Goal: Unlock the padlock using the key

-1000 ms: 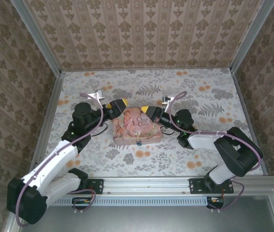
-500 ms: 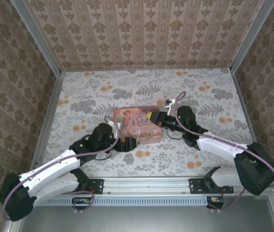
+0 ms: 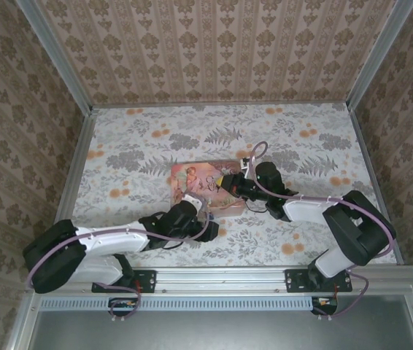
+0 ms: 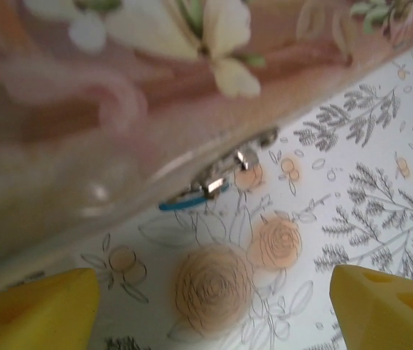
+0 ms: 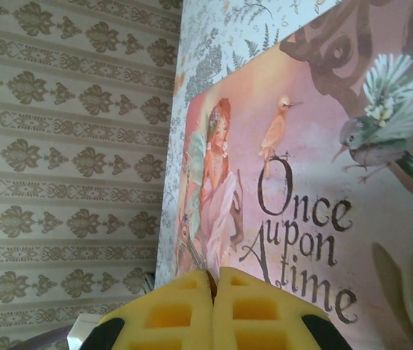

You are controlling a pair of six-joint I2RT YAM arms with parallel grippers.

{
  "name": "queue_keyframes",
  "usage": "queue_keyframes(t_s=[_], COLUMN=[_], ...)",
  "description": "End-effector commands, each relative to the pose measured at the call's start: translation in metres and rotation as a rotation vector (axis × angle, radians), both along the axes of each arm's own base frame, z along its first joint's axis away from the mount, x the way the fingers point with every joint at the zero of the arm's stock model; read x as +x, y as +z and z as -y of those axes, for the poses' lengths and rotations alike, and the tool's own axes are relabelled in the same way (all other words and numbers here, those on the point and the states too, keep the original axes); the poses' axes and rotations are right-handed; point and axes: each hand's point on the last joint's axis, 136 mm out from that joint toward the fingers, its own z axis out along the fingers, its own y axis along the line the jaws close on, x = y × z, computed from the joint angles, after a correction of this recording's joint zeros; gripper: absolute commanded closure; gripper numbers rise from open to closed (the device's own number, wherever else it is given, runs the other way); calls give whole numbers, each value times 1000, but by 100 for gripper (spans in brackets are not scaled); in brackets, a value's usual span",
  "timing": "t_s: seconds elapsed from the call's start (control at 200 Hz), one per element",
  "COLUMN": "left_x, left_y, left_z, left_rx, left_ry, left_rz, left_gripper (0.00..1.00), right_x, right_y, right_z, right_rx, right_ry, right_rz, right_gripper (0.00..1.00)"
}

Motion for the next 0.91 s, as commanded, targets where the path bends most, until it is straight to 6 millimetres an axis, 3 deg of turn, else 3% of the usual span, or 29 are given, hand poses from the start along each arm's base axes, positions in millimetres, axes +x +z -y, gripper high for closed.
queue_keyframes(t_s=[0.0, 0.22, 0.48, 0.9], left_x=[20, 34, 31, 35], left_y=[11, 13, 14, -5], left_z=[2, -5, -12, -1], left_rx=[-27, -61, -70, -50], left_ry=[30, 60, 40, 7], left_rz=[130, 150, 176, 176], left_gripper=[16, 17, 17, 18], right_x=[6, 12, 16, 13], right_y=[16, 7, 4, -6], right_z=[-8, -10, -12, -9], right_rx=[46, 35, 35, 34], right_ry=[8, -1, 1, -10], right_rz=[41, 31, 31, 16], right_gripper=[100, 100, 100, 100])
